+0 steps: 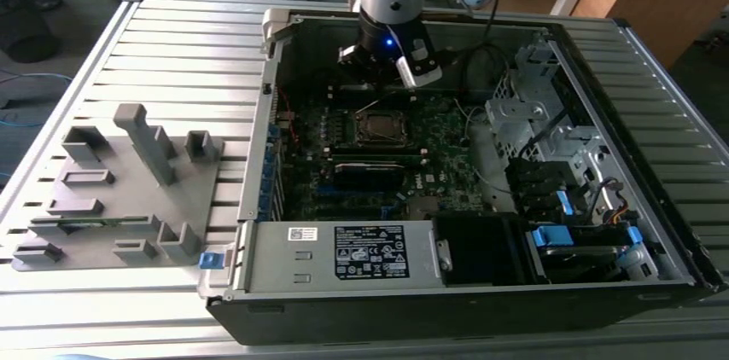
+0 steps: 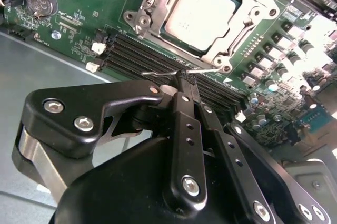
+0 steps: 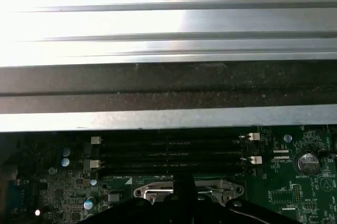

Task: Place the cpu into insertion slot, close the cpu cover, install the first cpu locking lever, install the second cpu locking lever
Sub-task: 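Install the first cpu locking lever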

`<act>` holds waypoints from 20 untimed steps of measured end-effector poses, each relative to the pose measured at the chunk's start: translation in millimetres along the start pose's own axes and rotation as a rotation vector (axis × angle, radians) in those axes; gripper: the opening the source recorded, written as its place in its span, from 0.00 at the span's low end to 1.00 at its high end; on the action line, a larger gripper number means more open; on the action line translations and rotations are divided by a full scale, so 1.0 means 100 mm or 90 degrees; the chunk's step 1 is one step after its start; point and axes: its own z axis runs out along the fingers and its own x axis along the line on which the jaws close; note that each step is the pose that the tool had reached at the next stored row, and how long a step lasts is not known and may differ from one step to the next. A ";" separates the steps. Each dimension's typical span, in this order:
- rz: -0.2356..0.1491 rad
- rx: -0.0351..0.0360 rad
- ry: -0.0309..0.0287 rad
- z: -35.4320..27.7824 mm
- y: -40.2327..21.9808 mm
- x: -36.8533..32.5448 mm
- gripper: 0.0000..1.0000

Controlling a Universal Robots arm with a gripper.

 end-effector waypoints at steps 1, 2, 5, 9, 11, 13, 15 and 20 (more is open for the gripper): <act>0.000 0.0000 0.0000 0.005 0.001 -0.007 0.11; 0.000 0.0001 0.0001 0.010 0.001 -0.012 0.11; 0.000 0.0001 0.0000 0.020 0.013 -0.018 0.11; 0.000 0.0001 0.0000 0.028 0.037 -0.018 0.11; 0.000 0.0003 0.0000 0.032 0.038 -0.019 0.11; 0.000 0.0014 0.0000 0.042 0.037 -0.023 0.11; 0.000 0.0033 0.0000 0.050 0.035 -0.029 0.11; 0.000 0.0039 -0.0001 0.054 0.035 -0.035 0.11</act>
